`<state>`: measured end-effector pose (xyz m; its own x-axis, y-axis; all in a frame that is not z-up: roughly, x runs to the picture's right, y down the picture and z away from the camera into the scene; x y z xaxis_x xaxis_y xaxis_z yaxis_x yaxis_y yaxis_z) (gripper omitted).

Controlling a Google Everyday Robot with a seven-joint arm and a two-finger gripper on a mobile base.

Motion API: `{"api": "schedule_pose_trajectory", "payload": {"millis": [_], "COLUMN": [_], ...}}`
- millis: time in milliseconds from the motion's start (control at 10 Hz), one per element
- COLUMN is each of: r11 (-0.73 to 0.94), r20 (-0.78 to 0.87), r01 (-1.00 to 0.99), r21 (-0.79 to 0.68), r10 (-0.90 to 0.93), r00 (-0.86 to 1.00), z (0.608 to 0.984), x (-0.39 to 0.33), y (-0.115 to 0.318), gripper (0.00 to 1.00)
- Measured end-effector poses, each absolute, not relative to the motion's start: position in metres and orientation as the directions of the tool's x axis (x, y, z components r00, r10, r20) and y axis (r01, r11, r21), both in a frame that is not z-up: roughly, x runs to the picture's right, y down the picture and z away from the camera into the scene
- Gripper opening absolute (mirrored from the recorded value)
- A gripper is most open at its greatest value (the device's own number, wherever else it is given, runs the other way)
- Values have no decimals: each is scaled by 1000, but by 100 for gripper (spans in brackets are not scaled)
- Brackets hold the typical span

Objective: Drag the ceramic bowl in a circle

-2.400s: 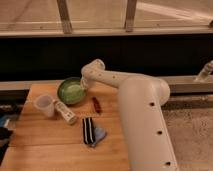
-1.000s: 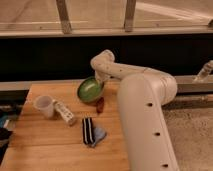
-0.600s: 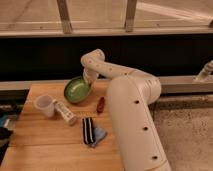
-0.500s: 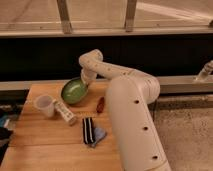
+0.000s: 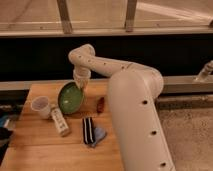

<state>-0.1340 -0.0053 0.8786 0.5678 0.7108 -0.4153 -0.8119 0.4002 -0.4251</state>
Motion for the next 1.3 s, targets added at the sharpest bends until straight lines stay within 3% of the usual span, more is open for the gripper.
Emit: {"api": "schedule_pose_trajectory", "payload": {"millis": [300, 700, 1000, 1300], "r11": [398, 390, 380, 410], "r20": [-488, -548, -551, -513], "r01": [-852, -886, -892, -850], "r21": [-340, -250, -244, -332], "r10": [700, 697, 703, 678], "r00": [522, 462, 450, 527], "z": [865, 899, 933, 938], "x": [-82, -38, -39, -85], "y": [8, -9, -31, -39], "gripper": [0, 0, 0, 0]}}
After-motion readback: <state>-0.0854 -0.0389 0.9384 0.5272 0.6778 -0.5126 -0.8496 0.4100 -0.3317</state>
